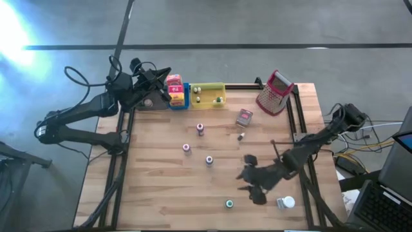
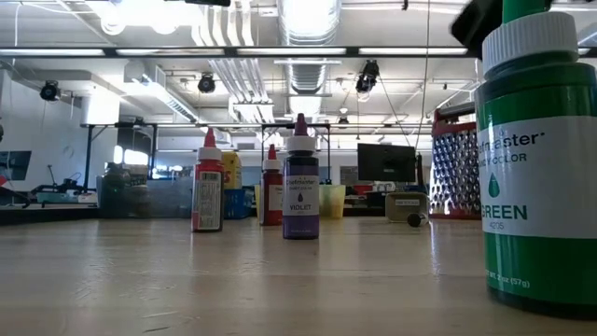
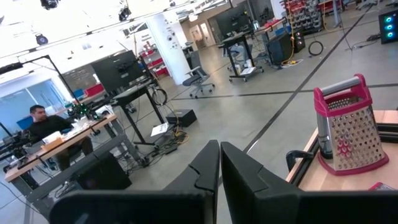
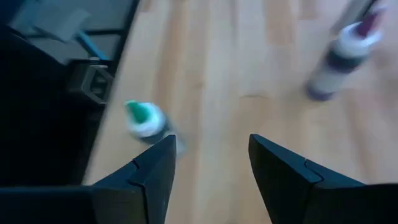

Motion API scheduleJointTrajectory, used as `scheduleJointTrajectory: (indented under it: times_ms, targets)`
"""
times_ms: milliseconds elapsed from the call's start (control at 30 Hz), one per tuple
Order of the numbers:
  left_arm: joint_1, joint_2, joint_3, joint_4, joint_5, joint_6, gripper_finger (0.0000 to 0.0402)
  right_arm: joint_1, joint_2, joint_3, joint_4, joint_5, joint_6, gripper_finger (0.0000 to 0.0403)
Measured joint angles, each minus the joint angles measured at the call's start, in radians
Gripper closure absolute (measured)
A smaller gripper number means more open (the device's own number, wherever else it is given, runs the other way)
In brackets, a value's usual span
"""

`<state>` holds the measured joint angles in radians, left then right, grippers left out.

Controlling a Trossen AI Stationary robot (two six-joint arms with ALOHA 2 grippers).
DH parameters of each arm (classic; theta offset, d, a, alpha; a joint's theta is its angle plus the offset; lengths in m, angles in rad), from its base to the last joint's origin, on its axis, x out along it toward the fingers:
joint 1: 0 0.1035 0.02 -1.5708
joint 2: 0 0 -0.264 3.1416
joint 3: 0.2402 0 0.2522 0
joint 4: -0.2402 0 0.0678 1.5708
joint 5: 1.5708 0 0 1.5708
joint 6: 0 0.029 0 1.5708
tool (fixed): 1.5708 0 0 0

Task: Pick & Place Kitchen Items
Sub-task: Move the large green food coloring bottle to the center of the table

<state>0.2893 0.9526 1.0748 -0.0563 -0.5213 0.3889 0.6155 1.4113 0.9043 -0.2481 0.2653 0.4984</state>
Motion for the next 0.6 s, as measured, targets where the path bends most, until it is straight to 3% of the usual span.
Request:
scheduleJointTrajectory:
  times_ms: [167, 367, 600]
  targets:
    - [0.0, 0.0, 0.0, -0.001, 0.0, 0.0, 0.038, 0.082, 0.005, -0.094, 0.149, 0.011, 0.117, 0.0191]
    - [0.0, 0.0, 0.0, -0.006, 0.0, 0.0, 0.038, 0.136, 0.005, -0.212, 0.461, 0.044, 0.049, 0.019]
    - [0.0, 0.0, 0.0, -0.006, 0.0, 0.0, 0.038, 0.129, 0.061, -0.239, 0.491, 0.106, 0.087, 0.0209]
